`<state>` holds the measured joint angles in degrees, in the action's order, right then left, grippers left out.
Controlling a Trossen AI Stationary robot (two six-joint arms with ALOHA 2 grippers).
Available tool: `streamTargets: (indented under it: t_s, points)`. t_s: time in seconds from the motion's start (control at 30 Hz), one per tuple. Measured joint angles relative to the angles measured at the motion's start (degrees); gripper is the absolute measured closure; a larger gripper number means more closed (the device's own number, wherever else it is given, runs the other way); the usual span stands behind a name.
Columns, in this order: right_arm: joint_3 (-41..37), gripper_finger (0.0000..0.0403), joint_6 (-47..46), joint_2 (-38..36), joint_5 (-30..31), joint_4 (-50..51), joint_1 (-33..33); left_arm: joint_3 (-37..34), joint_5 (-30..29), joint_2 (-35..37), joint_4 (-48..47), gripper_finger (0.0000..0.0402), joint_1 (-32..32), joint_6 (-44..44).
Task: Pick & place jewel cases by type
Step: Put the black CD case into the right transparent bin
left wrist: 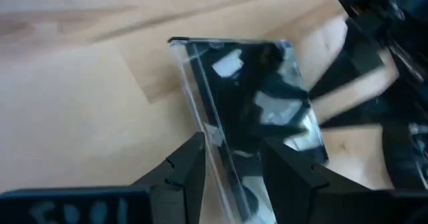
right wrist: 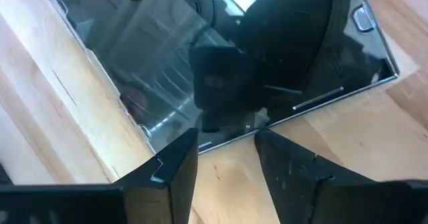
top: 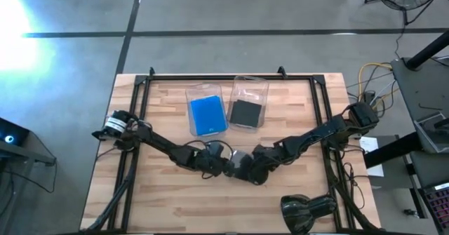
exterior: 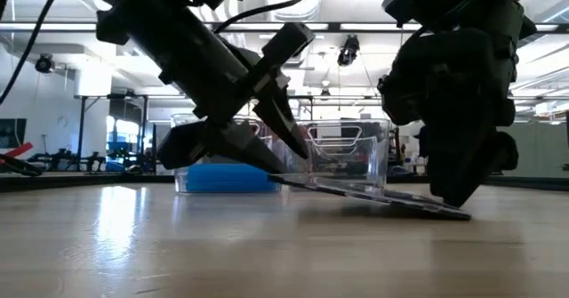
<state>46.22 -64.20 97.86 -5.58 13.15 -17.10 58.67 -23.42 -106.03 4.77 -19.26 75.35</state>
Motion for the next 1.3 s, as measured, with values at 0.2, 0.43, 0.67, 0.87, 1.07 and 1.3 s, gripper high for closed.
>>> streamTargets:
  t_s: [0.2,0.43,0.67,0.87,1.07,1.3]
  points:
    - [-0.04,0.0254,3.40,0.02,0.69,0.48,0.07,0.57,3.71,2.53,5.82,0.0287,-1.75,-5.05]
    - [0.21,0.0252,3.35,0.11,2.19,0.12,0.09,0.13,8.88,1.95,9.04,0.0287,-1.98,-4.58]
    - [1.16,0.0256,3.15,0.20,3.29,0.41,0.07,0.17,8.42,2.09,8.74,0.0287,-1.85,-5.16]
    - [1.44,0.0249,2.85,-0.16,3.98,2.11,0.00,0.17,8.59,2.20,6.66,0.0287,-2.29,-6.36]
    - [1.44,0.0252,3.41,-0.48,5.75,-0.08,0.24,0.14,6.52,2.03,-9.28,0.0287,-4.34,-3.44]
    - [1.42,0.0262,3.08,-0.48,3.58,-0.49,0.30,-5.38,-0.19,1.90,-8.70,0.0287,-3.22,12.42]
